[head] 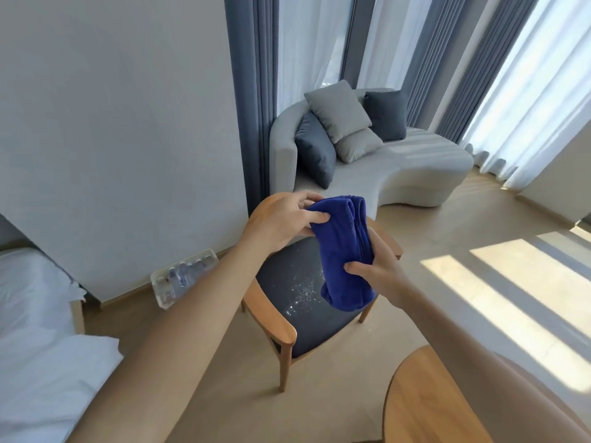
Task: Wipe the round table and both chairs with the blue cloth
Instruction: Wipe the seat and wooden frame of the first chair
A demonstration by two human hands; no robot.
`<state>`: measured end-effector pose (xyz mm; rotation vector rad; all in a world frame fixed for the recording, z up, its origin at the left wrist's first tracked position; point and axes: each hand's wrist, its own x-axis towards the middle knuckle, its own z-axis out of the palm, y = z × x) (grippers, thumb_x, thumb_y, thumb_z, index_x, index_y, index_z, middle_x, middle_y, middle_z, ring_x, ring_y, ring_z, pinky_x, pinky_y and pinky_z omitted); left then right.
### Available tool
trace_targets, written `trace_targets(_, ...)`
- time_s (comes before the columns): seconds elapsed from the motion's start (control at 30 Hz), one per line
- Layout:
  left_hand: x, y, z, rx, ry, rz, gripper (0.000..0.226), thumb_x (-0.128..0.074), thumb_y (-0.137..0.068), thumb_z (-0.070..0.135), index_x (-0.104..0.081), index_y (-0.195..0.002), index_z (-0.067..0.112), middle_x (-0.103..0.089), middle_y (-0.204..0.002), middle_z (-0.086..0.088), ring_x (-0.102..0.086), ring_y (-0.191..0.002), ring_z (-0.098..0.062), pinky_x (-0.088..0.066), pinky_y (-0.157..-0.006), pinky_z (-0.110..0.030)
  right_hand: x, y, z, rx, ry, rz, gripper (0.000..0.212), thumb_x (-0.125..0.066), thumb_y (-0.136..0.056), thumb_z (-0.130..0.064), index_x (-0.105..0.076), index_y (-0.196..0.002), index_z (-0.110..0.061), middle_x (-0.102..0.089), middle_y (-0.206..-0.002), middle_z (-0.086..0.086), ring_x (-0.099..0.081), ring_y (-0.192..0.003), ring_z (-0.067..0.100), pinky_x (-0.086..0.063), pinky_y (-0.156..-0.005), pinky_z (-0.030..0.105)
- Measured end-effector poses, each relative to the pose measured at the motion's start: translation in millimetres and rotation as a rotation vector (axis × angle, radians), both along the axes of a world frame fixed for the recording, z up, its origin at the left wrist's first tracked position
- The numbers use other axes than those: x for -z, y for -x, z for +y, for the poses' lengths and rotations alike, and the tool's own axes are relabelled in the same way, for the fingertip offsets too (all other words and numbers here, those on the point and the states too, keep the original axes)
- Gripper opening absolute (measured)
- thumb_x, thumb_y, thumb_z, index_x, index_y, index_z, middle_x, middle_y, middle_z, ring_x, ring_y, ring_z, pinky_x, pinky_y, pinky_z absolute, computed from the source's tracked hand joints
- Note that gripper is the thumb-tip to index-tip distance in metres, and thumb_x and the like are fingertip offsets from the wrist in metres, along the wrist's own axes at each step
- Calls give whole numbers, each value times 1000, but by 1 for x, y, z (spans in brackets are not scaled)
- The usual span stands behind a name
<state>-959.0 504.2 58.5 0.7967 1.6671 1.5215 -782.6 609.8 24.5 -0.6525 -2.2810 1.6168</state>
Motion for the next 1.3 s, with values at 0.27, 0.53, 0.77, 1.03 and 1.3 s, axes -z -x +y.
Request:
trace_targets(0.27,58,31,70,18,77,-136,35,-60,-88,-1,-55,-121,10,-64,-112,-10,-63,-102,-23,-56,-72,-30,55,36,53,48,42,-34,68,-74,-83,-11,-36,-137,-27,-55,-124,-12,-55,-114,10,-53,-89,29)
trace_targets(0.53,131,98,159,183,430,316,37,-69,-86,16,-56,-120,23,-62,-118,0,-60,-106,-16,-52,-87,-29,126,84,137,80,-201,-239,66,-61,-88,-11,-33,-145,-28,-58,-122,-12,-56,-104,8,-45,-77,13)
trace_targets(0.77,206,149,166,365,886,993,58,-35,-100,35,-12,-151,19,-7,-159,-3,-6,-147,-22,-15,-117,-41,189,124,162,44,-416,-516,68,-45,-94,-14,-15,-148,-41,-52,-114,-5,-55,-91,17,-45,-73,30)
trace_targets(1.03,307,195,160,554,1079,968,65,-22,-100,46,6,-152,18,11,-160,-7,9,-147,-25,-3,-118,-46,271,139,150,120,-349,-749,77,-39,-90,-4,-9,-151,-40,-47,-127,-8,-52,-102,18,-47,-79,33)
trace_targets(1.3,415,232,184,775,1110,927,65,-26,-100,42,4,-152,17,13,-159,-9,11,-146,-26,-6,-119,-48,359,156,153,313,-283,-881,79,-38,-86,-2,-12,-150,-43,-49,-122,-13,-51,-98,16,-44,-80,30)
